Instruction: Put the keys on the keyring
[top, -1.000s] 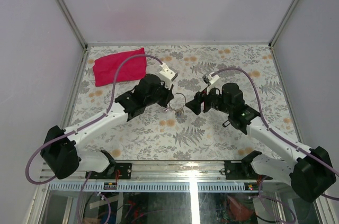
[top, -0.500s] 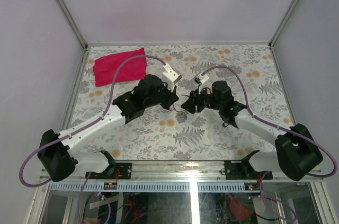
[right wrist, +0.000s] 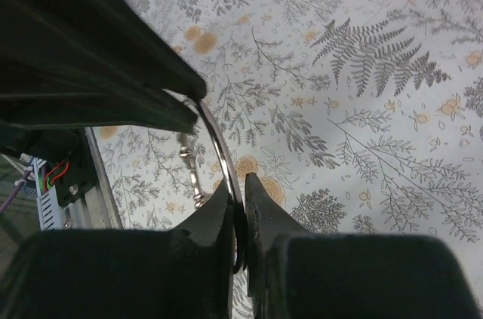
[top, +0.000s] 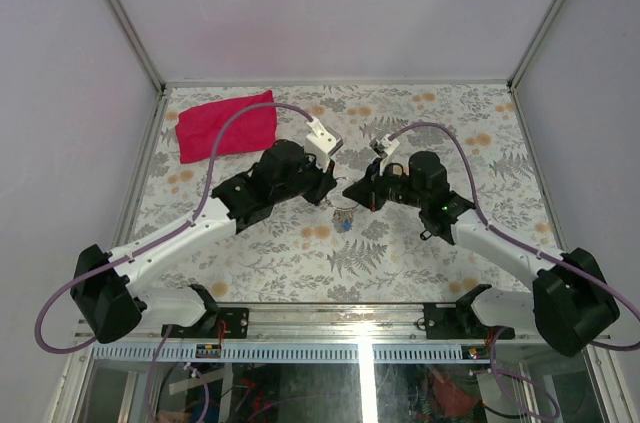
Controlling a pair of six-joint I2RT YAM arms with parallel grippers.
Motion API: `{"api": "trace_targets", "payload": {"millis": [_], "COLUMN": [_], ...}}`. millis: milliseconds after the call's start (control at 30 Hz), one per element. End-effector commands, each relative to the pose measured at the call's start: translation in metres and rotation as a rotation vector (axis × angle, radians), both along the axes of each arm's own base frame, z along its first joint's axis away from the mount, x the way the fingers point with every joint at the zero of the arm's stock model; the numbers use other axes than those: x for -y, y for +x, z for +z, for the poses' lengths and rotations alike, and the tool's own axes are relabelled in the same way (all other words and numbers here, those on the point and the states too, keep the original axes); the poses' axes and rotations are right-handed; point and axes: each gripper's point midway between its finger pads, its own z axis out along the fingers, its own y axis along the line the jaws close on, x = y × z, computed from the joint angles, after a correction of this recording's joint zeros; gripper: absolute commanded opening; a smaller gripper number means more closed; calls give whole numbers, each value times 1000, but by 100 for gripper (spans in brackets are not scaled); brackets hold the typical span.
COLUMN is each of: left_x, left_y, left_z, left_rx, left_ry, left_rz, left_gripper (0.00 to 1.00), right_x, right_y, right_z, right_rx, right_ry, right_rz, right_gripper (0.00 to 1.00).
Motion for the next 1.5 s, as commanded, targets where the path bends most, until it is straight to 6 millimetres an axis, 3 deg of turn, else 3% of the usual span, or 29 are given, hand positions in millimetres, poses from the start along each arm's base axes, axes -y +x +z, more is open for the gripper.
{"api": "trace_targets", "payload": {"millis": [0,67,200,600,800,967,1267,1333,1400,1467], "left_x": [10,12,17,17,22,31,36,36,34,33], "left_y": [0,-2,-9,-36,-48,-58,-61,-62,-62,-60], "left_z": [36,40,48,96,102,114,128,134,140,151], "left_rx": [57,59,57,130,125,118,132,137,146,161], "left_ry": [-83,-99,-131,-193,-213,-234,-230,-233,-235,-245], "left_rz": [-24,-35,-81,-220,-299,-377,-430,-433,-428,-411], "left_gripper": [24,37,49,53,52,41,4,0,0,0], "right_x": [2,5,12,21,17,13,17,18,21,26], "right_y": [-5,-11,-24,-59,-71,-77,-77,-76,-74,-71], "right_z": [52,61,79,115,139,155,178,183,189,194], "right_rx": [142,173,246,347,352,344,372,382,396,425], "right_ry": [84,84,78,54,122,165,192,200,205,202], "right_rz": [18,26,62,193,238,273,237,219,192,147], "right_gripper": [0,0,0,0,0,0,0,0,9,25]}}
